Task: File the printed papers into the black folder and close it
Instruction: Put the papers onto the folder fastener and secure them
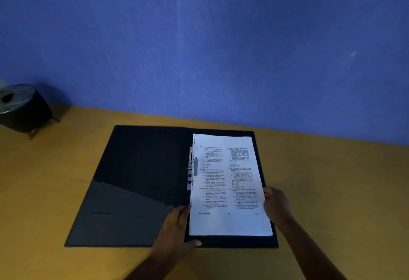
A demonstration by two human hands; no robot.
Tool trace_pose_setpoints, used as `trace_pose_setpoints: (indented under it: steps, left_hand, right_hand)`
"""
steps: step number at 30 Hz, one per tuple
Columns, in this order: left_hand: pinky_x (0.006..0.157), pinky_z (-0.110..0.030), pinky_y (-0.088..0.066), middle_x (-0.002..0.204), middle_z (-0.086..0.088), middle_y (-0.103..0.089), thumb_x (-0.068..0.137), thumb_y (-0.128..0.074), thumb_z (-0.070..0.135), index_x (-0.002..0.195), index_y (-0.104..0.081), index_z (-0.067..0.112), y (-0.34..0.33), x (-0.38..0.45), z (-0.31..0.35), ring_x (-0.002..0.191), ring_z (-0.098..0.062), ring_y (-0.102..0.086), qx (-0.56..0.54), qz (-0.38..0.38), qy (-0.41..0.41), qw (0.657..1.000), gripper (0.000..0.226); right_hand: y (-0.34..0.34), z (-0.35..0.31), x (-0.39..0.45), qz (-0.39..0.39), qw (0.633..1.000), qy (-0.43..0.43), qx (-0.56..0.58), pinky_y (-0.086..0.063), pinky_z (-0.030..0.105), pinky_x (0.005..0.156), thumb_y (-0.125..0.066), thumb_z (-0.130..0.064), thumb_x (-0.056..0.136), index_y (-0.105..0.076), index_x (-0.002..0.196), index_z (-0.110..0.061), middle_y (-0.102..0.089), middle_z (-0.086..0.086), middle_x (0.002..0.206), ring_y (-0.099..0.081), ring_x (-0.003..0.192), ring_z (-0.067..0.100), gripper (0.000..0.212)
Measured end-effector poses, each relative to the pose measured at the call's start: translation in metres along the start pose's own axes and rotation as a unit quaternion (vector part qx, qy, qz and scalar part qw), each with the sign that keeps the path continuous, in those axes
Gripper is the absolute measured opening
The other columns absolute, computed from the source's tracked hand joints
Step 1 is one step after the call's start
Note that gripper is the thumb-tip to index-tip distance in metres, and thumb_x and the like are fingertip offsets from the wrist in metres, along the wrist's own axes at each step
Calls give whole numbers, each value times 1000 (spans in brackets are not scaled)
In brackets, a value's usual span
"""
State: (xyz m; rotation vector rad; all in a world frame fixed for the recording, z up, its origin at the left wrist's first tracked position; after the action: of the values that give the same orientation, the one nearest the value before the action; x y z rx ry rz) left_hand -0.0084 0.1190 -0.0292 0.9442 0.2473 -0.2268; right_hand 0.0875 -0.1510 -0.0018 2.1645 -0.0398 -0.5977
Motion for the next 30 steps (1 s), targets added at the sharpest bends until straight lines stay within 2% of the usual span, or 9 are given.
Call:
trace_pose_setpoints:
  steps: [1, 3, 4, 10, 14, 17, 30]
  left_hand:
    - [116, -27, -19, 152, 3, -14, 75, -69, 47, 149, -7, 22, 0, 0, 0, 140, -15, -15, -3, 3, 1, 1000, 100]
    - [116, -27, -20, 151, 6, -14, 74, -71, 47, 148, -8, 23, 0, -1, 1, 140, -14, -16, -17, 4, 5, 1000, 100]
    - [115, -28, -20, 151, 6, -15, 73, -71, 47, 148, -9, 24, 1, -2, 2, 140, -14, -16, -23, 2, 7, 1000, 100]
    - [115, -27, -21, 151, 3, -19, 77, -68, 47, 148, -11, 20, 4, -2, 4, 140, -15, -18, -2, 13, 1, 1000, 95]
    - [114, -26, -22, 150, 2, -20, 80, -66, 46, 148, -11, 19, 3, -2, 6, 139, -16, -20, 10, 15, -5, 1000, 92]
    - [114, -26, -22, 149, 1, -21, 81, -65, 46, 148, -10, 18, 2, -3, 5, 138, -16, -21, 18, 18, -8, 1000, 91]
    - [114, -25, -24, 146, 1, -24, 84, -62, 44, 148, -13, 18, -2, -4, 4, 135, -16, -24, 20, 35, -31, 999, 86]
  right_hand:
    - [1, 0, -3, 3, 1000, 6, -16, -52, 25, 63, -36, 8, 89, -53, 129, -2, -58, 20, 125, -63, 98, 31, 44]
    - [0, 0, -9, 12, 998, 21, -57, -55, 34, 81, -35, 5, 91, -51, 132, -5, -52, 19, 126, -59, 105, 32, 45]
    - [0, 0, -13, 14, 997, 26, -64, -54, 35, 85, -34, 4, 91, -52, 131, -6, -52, 18, 124, -59, 105, 32, 45]
    - [-1, -4, -18, 6, 998, 46, -51, -54, 35, 79, -33, 8, 89, -54, 131, -9, -51, 19, 120, -60, 100, 34, 50]
    - [-2, -3, -20, 12, 998, 44, -49, -53, 44, 92, -33, 9, 89, -49, 135, -7, -48, 21, 126, -56, 109, 36, 51]
    - [-5, 0, -21, 11, 999, 28, -35, -48, 45, 99, -33, 8, 90, -42, 139, -6, -44, 21, 132, -50, 118, 36, 52]
    - [-8, 7, -16, -2, 999, 46, -18, -47, 41, 98, -33, 9, 89, -40, 141, -13, -41, 20, 132, -48, 119, 35, 57]
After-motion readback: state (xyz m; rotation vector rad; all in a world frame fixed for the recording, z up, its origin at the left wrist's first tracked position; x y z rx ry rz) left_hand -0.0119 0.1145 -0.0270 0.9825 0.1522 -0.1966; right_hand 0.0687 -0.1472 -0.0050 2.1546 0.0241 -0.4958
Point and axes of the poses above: each hand's wrist, its own x-axis towards the middle knuckle, its own y-axis out of the back of the hand, z = x × y, the point moved 5 cm from there along x, towards the middle knuckle
